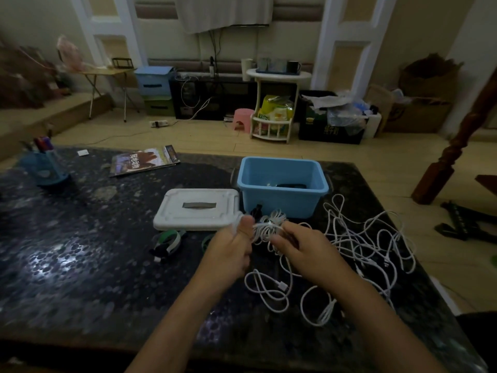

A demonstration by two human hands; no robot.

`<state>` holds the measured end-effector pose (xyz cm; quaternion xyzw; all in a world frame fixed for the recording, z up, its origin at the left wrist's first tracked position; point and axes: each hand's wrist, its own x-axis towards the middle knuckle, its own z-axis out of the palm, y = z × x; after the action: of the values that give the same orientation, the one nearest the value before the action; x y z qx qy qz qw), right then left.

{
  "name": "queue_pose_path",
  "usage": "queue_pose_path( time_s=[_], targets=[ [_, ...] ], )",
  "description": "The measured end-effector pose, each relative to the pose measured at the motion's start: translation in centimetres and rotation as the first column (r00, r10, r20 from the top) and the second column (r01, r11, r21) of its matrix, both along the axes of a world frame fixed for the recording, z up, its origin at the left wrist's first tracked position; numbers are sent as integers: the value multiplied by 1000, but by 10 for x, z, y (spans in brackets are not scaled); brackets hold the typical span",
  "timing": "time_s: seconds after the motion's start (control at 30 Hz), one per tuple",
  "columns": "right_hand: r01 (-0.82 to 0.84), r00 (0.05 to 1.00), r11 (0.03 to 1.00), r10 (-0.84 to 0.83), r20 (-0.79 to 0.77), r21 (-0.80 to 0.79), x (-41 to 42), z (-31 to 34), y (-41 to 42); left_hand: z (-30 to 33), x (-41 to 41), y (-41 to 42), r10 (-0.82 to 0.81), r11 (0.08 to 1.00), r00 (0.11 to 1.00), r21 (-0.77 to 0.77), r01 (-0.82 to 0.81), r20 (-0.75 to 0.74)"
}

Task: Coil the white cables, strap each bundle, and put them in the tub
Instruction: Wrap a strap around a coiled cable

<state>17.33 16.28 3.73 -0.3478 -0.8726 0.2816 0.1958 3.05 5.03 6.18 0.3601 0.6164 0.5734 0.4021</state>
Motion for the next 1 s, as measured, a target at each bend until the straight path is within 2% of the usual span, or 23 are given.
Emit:
queue_pose_path(
  time_s=[0.07,0.13,0.2,0.27,0.4,0.5,0.6,0.77,0.8,0.93,1.0],
  targets=[
    [31,999,1000,-30,38,-7,6,-2,6,3,-11,0,58,998,995,20,-59,83],
    [59,997,998,-59,-39,-4,7,-1,7,3,-17,-1,95,995,987,-5,-95,128],
    [33,990,999,-38,-135,-35,3,3,0,0,-16,-1,121,992,985,-61,-114,123],
    [-29,986,999,21,-166,-45,-1,7,-11,-4,-15,-1,136,988,985,-83,-127,104],
    [-140,990,987,140,2,83,-10,13,-29,-2,-9,-3,128,991,992,-53,-126,23],
    [-224,972,959,206,115,175,-17,11,-38,-6,-4,-1,120,993,986,-7,-121,-117],
    [-261,961,940,230,154,220,-19,11,-39,-15,-8,2,161,987,969,12,-162,-187],
    [-301,951,932,280,127,202,-18,8,-46,-12,-8,2,268,961,912,19,-276,-312],
    [-277,957,946,256,135,168,-16,8,-44,-10,-10,2,294,954,903,32,-300,-314],
    [-214,970,974,203,132,73,-6,8,-30,-9,-23,3,398,917,908,62,-393,-129],
    [-244,961,967,230,156,78,-9,7,-34,-8,-20,3,396,918,906,84,-387,-148]
  ],
)
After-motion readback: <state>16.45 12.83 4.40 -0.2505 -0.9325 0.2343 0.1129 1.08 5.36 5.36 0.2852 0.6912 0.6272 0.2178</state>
